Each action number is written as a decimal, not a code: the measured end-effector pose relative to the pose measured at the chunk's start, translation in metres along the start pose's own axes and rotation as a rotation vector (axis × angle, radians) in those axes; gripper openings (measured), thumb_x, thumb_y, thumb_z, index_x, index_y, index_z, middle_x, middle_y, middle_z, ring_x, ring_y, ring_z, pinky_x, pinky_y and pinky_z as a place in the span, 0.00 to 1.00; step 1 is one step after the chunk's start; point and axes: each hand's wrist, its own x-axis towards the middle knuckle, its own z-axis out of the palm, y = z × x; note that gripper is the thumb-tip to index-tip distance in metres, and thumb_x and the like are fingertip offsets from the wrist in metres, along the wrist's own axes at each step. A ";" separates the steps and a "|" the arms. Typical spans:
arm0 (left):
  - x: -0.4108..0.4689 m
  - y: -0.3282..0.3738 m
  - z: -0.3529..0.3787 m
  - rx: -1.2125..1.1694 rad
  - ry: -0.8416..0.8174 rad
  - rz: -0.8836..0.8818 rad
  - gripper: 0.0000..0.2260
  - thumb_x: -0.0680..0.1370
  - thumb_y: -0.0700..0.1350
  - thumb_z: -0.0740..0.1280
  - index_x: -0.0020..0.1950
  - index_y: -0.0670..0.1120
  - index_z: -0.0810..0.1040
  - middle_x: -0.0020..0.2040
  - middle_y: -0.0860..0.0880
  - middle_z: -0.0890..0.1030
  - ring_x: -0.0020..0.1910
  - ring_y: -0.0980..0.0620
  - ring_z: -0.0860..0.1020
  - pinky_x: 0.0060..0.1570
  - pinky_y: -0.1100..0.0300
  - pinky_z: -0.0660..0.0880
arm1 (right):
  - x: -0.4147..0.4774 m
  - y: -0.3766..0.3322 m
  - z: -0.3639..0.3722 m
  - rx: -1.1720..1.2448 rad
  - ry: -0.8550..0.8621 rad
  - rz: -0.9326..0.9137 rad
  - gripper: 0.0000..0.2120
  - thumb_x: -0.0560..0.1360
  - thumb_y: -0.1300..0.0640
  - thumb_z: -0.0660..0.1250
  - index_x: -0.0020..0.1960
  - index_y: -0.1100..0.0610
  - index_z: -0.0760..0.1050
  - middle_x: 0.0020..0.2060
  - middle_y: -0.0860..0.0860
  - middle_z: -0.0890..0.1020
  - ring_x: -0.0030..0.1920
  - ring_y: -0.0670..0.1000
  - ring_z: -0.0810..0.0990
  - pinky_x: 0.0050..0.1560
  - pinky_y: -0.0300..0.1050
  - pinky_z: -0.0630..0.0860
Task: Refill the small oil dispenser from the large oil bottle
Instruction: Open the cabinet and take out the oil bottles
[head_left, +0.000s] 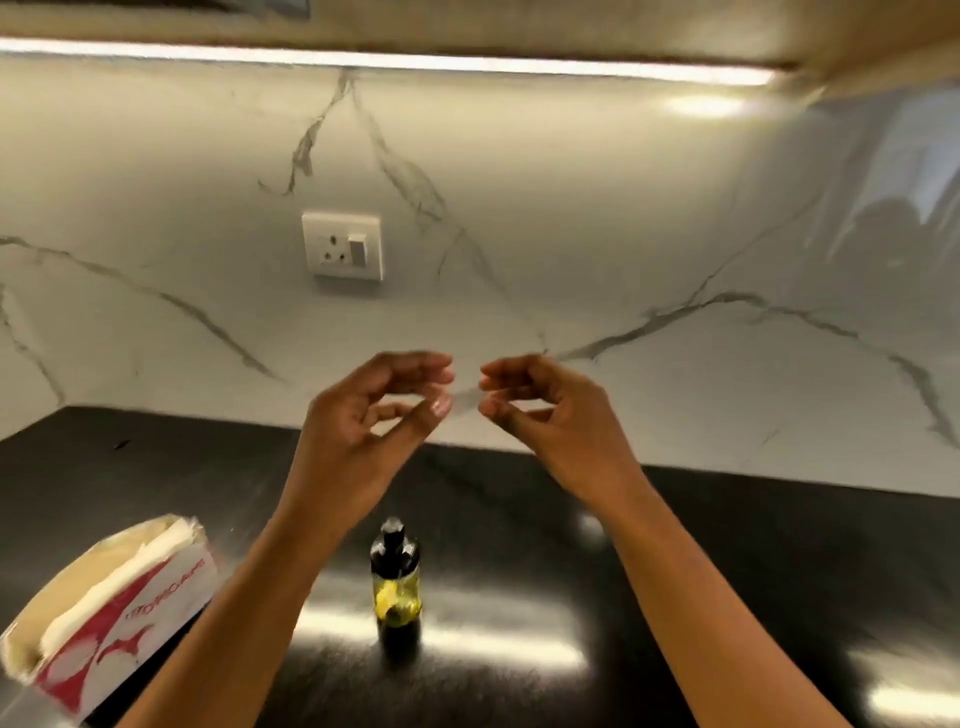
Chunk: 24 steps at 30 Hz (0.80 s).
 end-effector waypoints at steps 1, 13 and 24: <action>0.022 0.022 0.007 0.003 -0.002 0.088 0.11 0.74 0.48 0.72 0.55 0.53 0.79 0.51 0.56 0.83 0.53 0.56 0.81 0.51 0.66 0.77 | 0.009 -0.019 -0.019 -0.028 0.059 -0.053 0.12 0.73 0.54 0.70 0.55 0.50 0.77 0.49 0.43 0.82 0.49 0.37 0.80 0.47 0.29 0.76; 0.240 0.192 0.061 -0.269 -0.029 0.299 0.07 0.78 0.42 0.67 0.54 0.49 0.80 0.50 0.52 0.83 0.49 0.55 0.81 0.48 0.58 0.79 | 0.113 -0.162 -0.216 -0.251 0.661 -0.385 0.12 0.73 0.56 0.71 0.55 0.54 0.76 0.48 0.46 0.80 0.48 0.42 0.79 0.49 0.29 0.74; 0.336 0.195 0.091 -0.085 -0.141 -0.177 0.33 0.74 0.59 0.68 0.74 0.50 0.61 0.72 0.45 0.67 0.67 0.42 0.69 0.58 0.45 0.71 | 0.205 -0.164 -0.263 -0.028 0.303 0.149 0.39 0.70 0.52 0.74 0.73 0.59 0.58 0.68 0.57 0.69 0.66 0.58 0.69 0.63 0.54 0.70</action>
